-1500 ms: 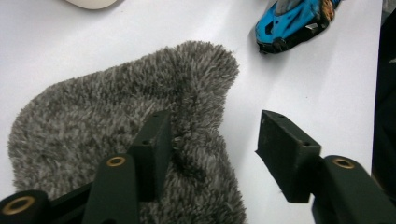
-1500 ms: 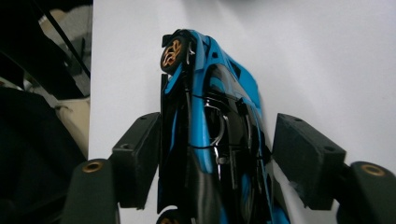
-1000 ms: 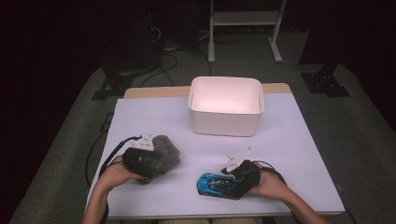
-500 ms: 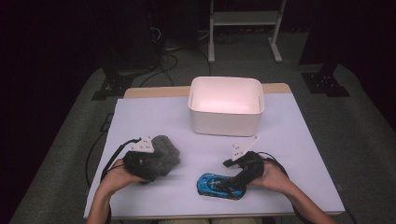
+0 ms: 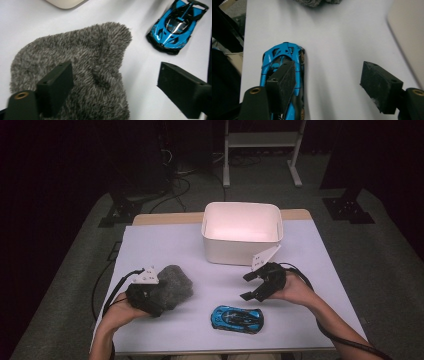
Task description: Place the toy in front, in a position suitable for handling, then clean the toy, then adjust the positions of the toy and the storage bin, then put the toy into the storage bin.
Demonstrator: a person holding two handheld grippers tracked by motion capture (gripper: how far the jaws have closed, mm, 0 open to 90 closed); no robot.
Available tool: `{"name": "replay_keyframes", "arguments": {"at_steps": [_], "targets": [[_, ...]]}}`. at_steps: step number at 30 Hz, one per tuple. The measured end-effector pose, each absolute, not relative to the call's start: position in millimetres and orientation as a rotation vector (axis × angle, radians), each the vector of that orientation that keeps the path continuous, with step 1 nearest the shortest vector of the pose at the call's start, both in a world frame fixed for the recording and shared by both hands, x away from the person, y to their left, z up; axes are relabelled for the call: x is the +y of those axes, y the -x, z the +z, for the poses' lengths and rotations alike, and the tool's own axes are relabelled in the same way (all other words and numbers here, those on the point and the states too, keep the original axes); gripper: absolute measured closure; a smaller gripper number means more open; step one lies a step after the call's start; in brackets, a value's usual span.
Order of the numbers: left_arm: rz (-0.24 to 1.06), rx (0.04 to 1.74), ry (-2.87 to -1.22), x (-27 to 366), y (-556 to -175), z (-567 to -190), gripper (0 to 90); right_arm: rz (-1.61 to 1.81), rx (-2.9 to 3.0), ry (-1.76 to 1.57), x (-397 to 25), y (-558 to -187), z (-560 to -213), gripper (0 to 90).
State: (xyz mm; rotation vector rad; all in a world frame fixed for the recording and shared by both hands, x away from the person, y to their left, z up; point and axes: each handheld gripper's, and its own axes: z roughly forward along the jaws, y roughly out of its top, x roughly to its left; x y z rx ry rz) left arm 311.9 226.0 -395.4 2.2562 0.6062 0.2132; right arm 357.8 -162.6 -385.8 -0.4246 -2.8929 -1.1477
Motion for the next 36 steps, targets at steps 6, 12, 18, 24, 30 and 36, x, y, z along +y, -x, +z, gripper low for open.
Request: {"name": "replay_keyframes", "arguments": {"at_steps": [6,12,18,24,30,36], "targets": [[0.227,0.604,-2.248,224.5,-310.8,-393.5,8.8,-1.159,-2.902,0.425,-163.6,-371.2,-369.2,26.3],[0.243,0.595,-2.257,223.6,-311.7,-393.5,8.1,-1.157,-2.908,0.42,-161.8,-380.9,-356.4,25.1],[0.244,0.601,-2.257,224.1,-311.0,-393.7,6.9,-1.177,-2.911,0.401,-159.7,-384.8,-345.3,24.5],[0.242,0.608,-2.261,224.9,-310.7,-393.7,6.9,-1.186,-2.905,0.387,-157.4,-388.8,-338.3,24.5],[0.228,0.602,-2.281,223.3,-309.3,-394.8,6.9,-1.191,-2.914,0.357,-154.4,-392.6,-333.3,24.5],[0.227,0.6,-2.274,224.8,-309.3,-393.6,6.8,-1.198,-2.919,0.347,-153.0,-396.3,-323.9,24.6]]}}
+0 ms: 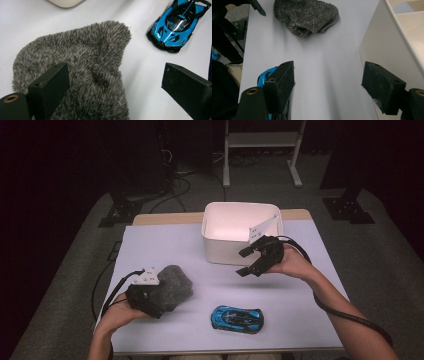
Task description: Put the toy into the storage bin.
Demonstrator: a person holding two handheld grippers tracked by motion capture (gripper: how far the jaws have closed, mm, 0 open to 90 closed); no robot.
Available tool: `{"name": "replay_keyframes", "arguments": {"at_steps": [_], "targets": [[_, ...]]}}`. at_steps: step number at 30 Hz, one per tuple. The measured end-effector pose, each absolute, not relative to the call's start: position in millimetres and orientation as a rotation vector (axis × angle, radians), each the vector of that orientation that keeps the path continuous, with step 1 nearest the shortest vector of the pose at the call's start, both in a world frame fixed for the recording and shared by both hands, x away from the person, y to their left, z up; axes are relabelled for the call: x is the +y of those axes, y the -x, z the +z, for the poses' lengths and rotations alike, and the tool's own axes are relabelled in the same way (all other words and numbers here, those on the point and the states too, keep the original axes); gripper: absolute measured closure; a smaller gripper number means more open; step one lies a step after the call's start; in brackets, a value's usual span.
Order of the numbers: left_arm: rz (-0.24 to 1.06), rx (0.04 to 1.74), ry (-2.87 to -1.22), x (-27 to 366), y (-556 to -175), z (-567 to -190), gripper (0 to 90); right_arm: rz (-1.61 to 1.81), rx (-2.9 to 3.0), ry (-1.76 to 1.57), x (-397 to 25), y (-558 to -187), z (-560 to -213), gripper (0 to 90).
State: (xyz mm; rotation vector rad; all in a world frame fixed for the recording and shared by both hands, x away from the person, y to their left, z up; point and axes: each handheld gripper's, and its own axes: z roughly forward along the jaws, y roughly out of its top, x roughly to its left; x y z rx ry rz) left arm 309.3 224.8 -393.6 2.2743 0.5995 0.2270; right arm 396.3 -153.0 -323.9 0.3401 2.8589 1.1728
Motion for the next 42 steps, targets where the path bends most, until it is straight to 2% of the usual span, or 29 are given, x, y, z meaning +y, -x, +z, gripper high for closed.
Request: {"name": "replay_keyframes", "arguments": {"at_steps": [5,24,34,38,42], "targets": [[0.231,0.609,-2.271,226.8,-310.4,-393.2,4.4,1.164,2.86,-0.331,-150.0,-403.2,-313.0,24.6],[0.224,0.619,-2.285,229.7,-307.7,-395.5,4.4,1.082,2.846,-0.308,-142.6,-438.8,-281.8,25.0],[0.22,0.624,-2.281,233.7,-303.3,-394.4,4.4,1.021,2.878,-0.325,-137.8,-465.5,-287.3,26.6],[0.214,0.625,-2.291,234.5,-302.8,-394.8,4.4,0.983,2.912,-0.357,-135.8,-476.5,-299.6,31.7],[0.205,0.627,-2.279,234.5,-302.1,-394.6,4.4,0.97,2.915,-0.352,-134.4,-482.1,-307.8,47.9]]}}
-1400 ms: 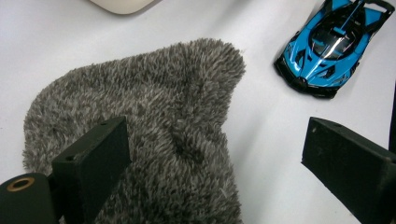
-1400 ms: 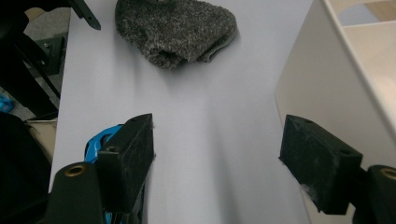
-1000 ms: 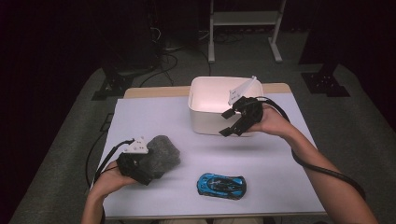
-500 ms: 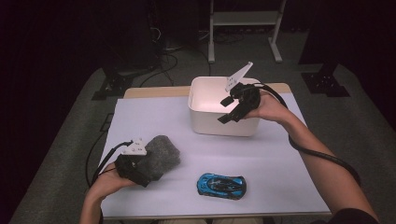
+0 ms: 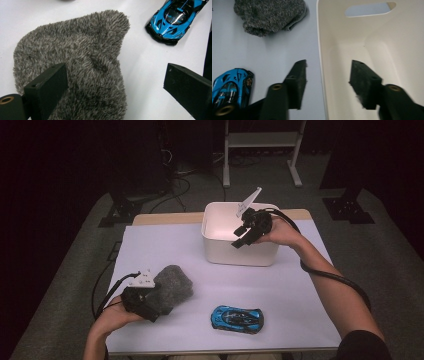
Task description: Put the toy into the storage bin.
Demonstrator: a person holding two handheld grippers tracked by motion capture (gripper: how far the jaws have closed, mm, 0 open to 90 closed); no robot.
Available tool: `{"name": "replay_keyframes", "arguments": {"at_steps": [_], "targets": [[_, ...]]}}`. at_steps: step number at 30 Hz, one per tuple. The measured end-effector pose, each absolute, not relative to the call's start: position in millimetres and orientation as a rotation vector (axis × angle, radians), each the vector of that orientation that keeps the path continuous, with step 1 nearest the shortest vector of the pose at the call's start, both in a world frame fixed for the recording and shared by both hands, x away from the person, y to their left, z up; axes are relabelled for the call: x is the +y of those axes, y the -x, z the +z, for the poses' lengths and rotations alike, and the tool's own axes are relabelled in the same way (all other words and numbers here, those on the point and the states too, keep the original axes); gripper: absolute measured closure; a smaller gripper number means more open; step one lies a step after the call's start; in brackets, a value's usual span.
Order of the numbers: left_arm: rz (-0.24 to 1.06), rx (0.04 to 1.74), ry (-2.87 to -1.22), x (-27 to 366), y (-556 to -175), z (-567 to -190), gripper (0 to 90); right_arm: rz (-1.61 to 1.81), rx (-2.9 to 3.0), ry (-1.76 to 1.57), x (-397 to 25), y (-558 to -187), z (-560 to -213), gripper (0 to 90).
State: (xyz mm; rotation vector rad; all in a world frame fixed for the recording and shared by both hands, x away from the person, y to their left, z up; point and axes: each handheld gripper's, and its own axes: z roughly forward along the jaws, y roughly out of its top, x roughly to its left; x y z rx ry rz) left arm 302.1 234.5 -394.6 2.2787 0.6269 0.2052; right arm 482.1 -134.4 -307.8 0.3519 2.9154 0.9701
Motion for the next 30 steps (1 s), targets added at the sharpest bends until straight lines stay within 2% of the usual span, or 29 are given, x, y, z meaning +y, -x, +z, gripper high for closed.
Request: {"name": "replay_keyframes", "arguments": {"at_steps": [7,8,9,13,30], "targets": [[0.192,0.627,-2.288,234.9,-302.5,-396.3,4.4,0.934,2.91,-0.306,-132.2,-482.7,-315.9,72.1],[0.192,0.627,-2.288,234.9,-302.5,-396.3,4.4,0.934,2.91,-0.306,-132.2,-482.7,-315.9,72.1],[0.194,0.627,-2.291,235.0,-302.5,-396.1,4.4,0.912,2.92,-0.309,-130.8,-481.2,-316.5,77.0],[0.2,0.639,-2.305,234.4,-302.3,-397.8,4.4,0.891,2.938,-0.297,-128.2,-478.8,-318.1,84.3],[0.192,0.629,-2.319,233.1,-301.3,-397.9,4.5,0.873,2.97,-0.199,-123.1,-464.8,-317.2,86.1]]}}
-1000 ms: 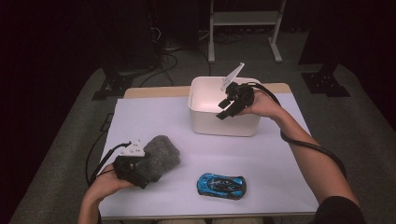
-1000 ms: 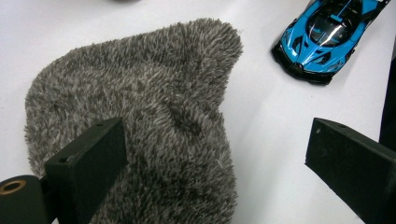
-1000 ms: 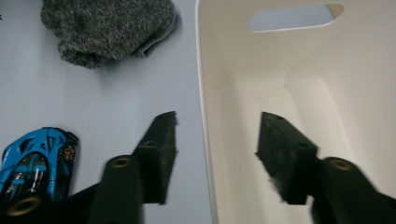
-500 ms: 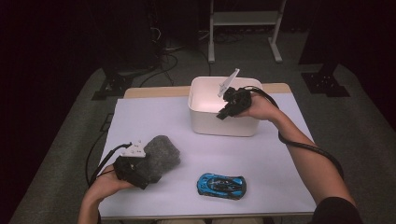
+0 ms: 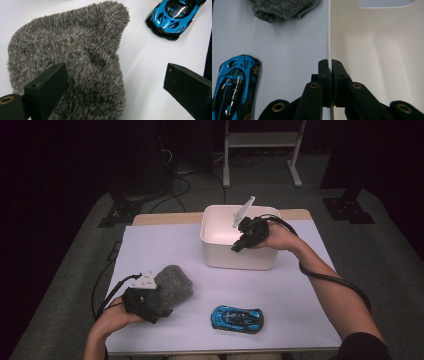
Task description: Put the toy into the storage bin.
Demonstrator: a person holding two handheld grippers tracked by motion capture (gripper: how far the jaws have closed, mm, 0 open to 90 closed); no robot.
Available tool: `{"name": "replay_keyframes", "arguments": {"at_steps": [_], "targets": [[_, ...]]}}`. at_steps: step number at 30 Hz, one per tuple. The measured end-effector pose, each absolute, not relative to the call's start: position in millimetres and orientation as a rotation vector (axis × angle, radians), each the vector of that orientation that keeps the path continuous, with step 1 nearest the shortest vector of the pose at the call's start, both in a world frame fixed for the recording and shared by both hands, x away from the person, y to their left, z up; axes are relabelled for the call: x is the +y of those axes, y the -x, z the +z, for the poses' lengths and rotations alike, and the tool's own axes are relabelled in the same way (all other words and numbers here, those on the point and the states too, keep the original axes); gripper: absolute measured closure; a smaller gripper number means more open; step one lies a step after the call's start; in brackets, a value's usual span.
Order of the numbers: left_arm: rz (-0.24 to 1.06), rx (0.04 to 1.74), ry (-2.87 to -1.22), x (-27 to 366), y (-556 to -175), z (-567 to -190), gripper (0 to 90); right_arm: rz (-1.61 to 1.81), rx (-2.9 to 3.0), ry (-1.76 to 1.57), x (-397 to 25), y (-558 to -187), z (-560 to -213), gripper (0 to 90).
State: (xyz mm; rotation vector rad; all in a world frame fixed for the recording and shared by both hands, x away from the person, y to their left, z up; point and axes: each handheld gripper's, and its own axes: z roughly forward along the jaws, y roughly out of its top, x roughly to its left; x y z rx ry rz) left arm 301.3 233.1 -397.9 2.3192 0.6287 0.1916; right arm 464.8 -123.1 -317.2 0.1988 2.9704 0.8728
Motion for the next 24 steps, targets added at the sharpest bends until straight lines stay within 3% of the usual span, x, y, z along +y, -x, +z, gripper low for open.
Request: {"name": "replay_keyframes", "arguments": {"at_steps": [24], "targets": [[0.178,0.609,-2.329,226.5,-300.5,-399.3,4.4,0.9,3.008,-0.092,-111.6,-403.5,-316.4,85.9]]}}
